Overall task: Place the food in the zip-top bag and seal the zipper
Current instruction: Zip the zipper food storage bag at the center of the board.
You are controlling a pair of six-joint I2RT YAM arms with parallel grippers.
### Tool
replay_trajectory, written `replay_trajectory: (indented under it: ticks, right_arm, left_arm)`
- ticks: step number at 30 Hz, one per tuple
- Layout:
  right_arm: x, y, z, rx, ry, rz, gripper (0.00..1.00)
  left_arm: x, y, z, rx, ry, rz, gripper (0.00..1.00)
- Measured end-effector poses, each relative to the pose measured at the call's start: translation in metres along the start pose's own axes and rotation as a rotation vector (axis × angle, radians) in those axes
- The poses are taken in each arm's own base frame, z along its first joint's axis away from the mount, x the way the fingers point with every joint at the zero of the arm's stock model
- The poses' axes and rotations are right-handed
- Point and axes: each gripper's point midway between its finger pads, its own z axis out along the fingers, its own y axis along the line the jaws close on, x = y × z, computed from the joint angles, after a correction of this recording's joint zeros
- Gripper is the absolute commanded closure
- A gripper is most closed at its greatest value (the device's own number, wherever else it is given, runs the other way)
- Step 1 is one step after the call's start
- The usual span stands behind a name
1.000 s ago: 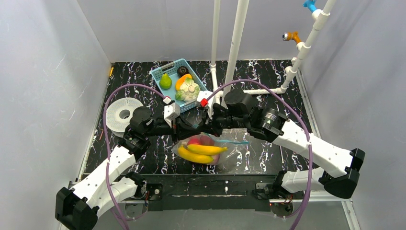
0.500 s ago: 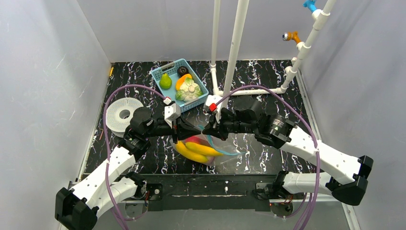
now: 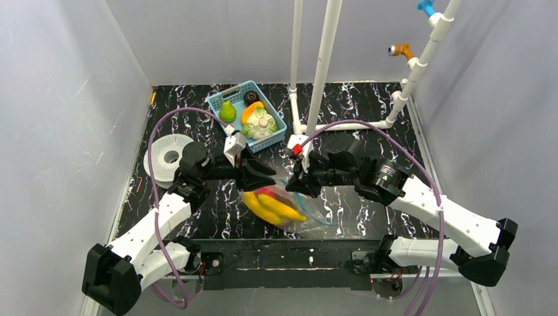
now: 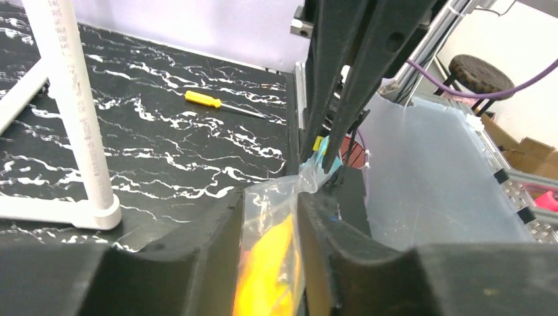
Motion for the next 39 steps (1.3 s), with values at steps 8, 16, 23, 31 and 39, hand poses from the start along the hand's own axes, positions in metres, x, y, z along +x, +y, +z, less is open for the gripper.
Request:
replay_trajectory:
  ticks: [8,16,23,31,39]
  right_arm:
    - [0.008,-0.001,0.004,-0.007,0.054,0.013,0.99]
    - [0.007,-0.002,0.012,-0.017,0.079,0.021,0.99]
    - [0.002,0.0,0.015,-0.034,0.076,0.021,0.99]
    - [-0.002,0.002,0.014,-0.042,0.068,0.018,0.99]
    - [-0.002,0.003,0.014,-0.051,0.066,0.019,0.99]
  left_arm:
    - [-0.008,-0.015,-0.002,0.059,-0.017,0.02,0.42]
    - [-0.01,-0.033,0.001,0.126,-0.014,0.038,0.43]
    - [-0.012,-0.029,0.002,0.097,-0.026,0.042,0.69]
    - [-0.004,-0.023,0.002,0.068,-0.006,0.029,0.78]
    - [-0.003,-0.02,0.003,0.058,-0.004,0.02,0.79]
